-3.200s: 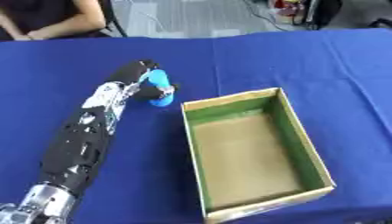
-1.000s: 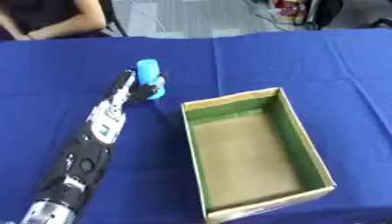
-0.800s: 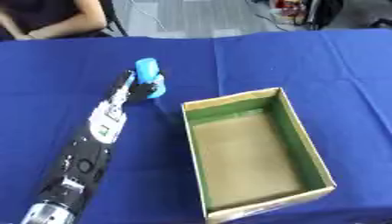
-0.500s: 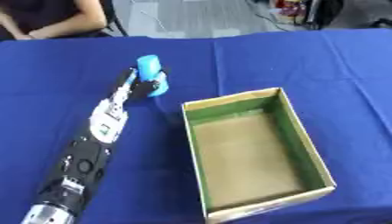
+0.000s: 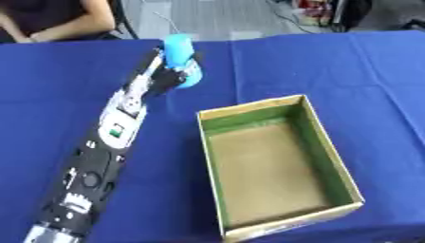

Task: Pick up objects on the table and place them in the box.

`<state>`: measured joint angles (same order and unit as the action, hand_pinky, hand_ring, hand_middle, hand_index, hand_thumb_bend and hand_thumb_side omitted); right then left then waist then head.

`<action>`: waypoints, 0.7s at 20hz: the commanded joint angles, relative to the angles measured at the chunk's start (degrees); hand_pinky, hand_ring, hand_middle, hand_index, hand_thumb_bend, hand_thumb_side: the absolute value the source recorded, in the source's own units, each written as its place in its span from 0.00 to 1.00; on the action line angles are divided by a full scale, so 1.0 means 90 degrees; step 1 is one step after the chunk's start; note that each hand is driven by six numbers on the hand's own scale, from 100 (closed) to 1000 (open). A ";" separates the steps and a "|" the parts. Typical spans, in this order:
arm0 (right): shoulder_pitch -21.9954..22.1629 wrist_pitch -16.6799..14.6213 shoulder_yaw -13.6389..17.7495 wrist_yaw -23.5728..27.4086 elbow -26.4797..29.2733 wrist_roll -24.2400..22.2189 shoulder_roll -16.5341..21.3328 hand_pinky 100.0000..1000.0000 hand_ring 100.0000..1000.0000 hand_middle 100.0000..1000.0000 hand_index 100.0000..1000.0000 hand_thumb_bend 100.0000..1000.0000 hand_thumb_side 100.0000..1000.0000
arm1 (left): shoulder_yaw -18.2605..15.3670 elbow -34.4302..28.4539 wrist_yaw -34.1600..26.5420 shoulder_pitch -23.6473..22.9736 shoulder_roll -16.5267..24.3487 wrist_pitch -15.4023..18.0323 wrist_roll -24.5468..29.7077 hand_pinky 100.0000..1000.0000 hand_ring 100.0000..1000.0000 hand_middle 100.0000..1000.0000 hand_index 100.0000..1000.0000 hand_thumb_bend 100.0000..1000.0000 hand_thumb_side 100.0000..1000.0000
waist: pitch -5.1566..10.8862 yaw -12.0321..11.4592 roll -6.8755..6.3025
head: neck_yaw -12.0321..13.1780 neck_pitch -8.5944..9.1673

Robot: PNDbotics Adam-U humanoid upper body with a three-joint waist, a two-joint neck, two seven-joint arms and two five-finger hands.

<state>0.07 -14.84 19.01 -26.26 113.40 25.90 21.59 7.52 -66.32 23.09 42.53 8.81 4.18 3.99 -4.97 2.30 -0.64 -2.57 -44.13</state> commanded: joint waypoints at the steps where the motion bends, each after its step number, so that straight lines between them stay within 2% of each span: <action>1: -0.0059 -0.0002 0.0026 0.0021 0.0133 -0.0016 0.0124 0.81 0.71 0.85 0.94 0.00 0.83 | 0.0064 -0.0500 -0.0200 0.0068 0.0147 -0.0058 0.0048 0.39 0.32 0.56 0.57 0.00 0.72 | 0.0072 0.0008 0.0009 | -0.0079 0.0046; 8: -0.0062 0.0002 0.0026 0.0020 0.0133 -0.0019 0.0127 0.81 0.71 0.85 0.94 0.00 0.83 | 0.0179 -0.0907 -0.0427 0.0059 0.0183 -0.0130 0.0149 0.39 0.32 0.56 0.57 0.00 0.71 | 0.0065 0.0005 0.0008 | -0.0078 0.0043; 14: -0.0071 -0.0004 0.0013 0.0026 0.0133 -0.0035 0.0134 0.81 0.71 0.85 0.94 0.00 0.84 | 0.0610 -0.1204 -0.0405 0.0143 0.0401 -0.0002 0.0565 0.39 0.32 0.54 0.58 0.00 0.67 | 0.0071 0.0025 -0.0004 | -0.0057 0.0051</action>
<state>0.04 -14.79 19.00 -26.26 113.40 25.80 21.59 12.22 -75.41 19.38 42.35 11.10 3.81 8.21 -4.97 2.39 -0.72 -2.57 -44.09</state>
